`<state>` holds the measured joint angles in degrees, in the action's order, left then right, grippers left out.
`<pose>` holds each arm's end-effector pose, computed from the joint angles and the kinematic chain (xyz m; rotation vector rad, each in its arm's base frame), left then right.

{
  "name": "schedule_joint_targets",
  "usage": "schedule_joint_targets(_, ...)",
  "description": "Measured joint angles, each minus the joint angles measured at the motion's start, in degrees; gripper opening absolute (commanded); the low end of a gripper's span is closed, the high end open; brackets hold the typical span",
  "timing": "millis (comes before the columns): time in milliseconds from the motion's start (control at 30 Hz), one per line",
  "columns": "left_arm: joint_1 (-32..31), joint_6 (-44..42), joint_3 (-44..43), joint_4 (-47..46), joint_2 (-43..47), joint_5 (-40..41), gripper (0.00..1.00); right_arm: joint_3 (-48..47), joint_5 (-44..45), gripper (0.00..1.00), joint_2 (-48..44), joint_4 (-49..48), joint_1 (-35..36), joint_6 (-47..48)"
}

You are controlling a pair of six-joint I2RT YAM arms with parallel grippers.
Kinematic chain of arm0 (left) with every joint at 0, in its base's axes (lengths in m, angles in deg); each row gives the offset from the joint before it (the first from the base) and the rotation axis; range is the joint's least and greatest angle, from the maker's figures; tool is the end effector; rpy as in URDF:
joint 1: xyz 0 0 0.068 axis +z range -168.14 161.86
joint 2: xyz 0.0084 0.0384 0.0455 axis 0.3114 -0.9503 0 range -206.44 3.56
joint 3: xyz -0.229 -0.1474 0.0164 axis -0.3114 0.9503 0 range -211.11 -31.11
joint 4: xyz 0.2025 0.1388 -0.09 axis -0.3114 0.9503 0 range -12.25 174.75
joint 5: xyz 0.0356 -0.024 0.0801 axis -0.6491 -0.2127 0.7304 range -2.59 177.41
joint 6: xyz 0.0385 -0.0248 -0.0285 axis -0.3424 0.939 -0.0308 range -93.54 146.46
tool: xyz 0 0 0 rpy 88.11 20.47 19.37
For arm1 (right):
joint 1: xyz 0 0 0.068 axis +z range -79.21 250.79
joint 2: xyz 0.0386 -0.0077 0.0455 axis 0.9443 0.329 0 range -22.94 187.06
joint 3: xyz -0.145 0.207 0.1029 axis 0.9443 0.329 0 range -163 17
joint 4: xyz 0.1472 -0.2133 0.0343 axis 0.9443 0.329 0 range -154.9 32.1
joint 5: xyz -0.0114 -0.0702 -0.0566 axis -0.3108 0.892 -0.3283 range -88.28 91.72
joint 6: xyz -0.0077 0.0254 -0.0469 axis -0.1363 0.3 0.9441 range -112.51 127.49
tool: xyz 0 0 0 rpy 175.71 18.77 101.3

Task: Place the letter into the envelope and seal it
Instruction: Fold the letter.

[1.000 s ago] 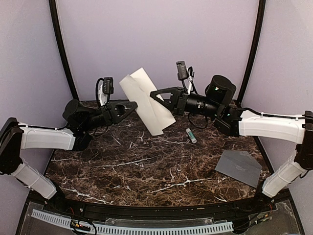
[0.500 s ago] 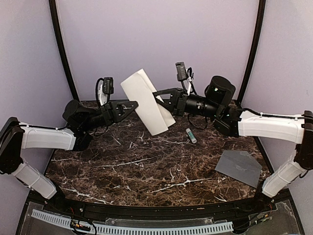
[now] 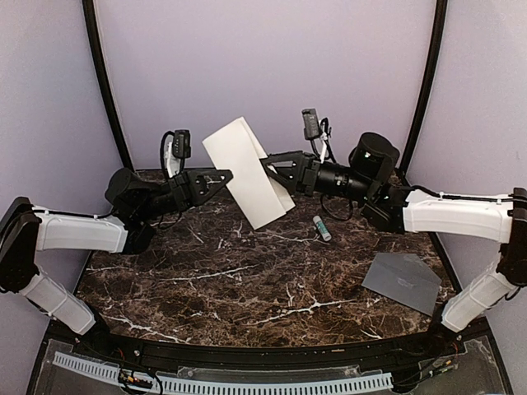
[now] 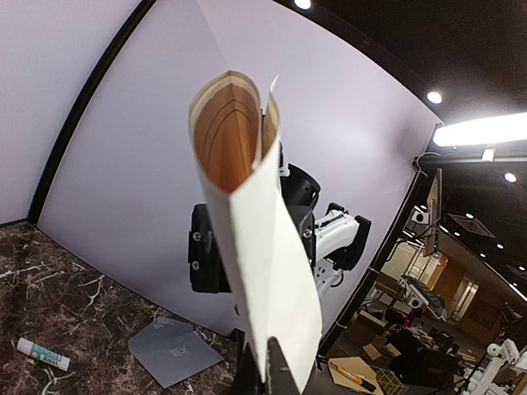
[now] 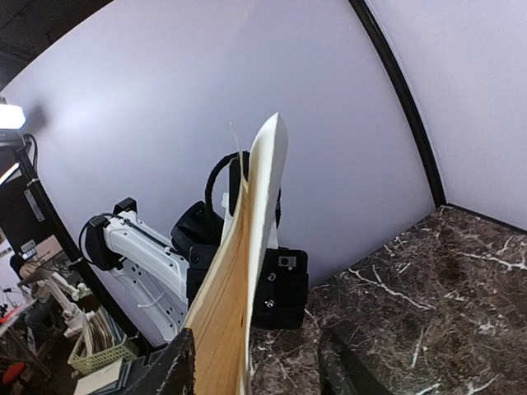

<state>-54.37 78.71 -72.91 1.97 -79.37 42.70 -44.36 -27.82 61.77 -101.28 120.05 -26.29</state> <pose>0.2217 -0.1934 0.3160 0.6726 1.1607 -1.7152 0.2128 0.2741 0.3581 -0.6857 1.4005 1.5263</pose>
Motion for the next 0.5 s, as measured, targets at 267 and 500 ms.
schedule_joint_targets(267, 0.00, -2.05, 0.79, 2.38, 0.70, 0.57, 0.00, 5.40, 1.51, 0.98, -7.04, -0.37, -2.99, -0.33)
schedule_joint_targets(500, 0.00, -2.27, 0.94, 2.34, 1.51, 1.05, 0.00, 7.26, 3.67, 0.99, -10.08, 1.01, -3.17, 1.11)
